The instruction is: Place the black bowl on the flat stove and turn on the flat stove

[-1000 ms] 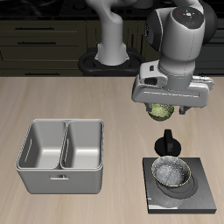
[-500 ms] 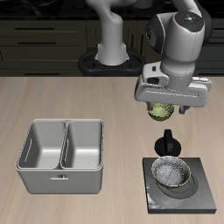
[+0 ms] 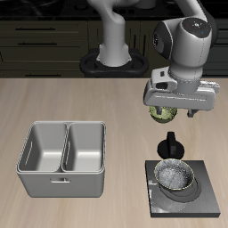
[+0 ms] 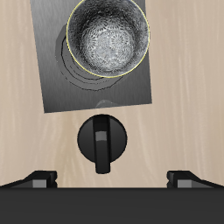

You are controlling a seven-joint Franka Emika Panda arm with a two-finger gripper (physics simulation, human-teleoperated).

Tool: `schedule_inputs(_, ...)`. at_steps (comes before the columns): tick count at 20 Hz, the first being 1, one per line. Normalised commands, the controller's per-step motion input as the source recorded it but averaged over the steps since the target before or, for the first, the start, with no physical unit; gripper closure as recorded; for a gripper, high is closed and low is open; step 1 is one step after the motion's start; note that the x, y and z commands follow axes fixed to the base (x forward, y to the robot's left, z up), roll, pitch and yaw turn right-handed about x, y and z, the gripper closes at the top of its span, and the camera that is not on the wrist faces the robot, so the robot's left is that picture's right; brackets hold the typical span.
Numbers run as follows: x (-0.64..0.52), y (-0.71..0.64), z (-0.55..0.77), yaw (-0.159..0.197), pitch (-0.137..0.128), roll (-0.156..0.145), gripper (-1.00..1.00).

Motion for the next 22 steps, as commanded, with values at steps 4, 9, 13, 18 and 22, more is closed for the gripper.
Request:
schedule_inputs(4,-0.01,0.05,-0.07,0.018,0.02,-0.03,-1.0)
schedule_inputs(9,-0.01,-0.02,-0.11,0.013,0.011,-0.006,-1.0)
schedule_inputs(13,-0.01,0.07,-0.22,0.012,0.049,-0.011,-1.0)
schedule_inputs(18,-0.05,0.08,-0.16,0.031,0.022,-0.017,-1.0)
schedule_inputs(22,-0.12,0.06,-0.15,0.009,0.022,-0.006,-1.0)
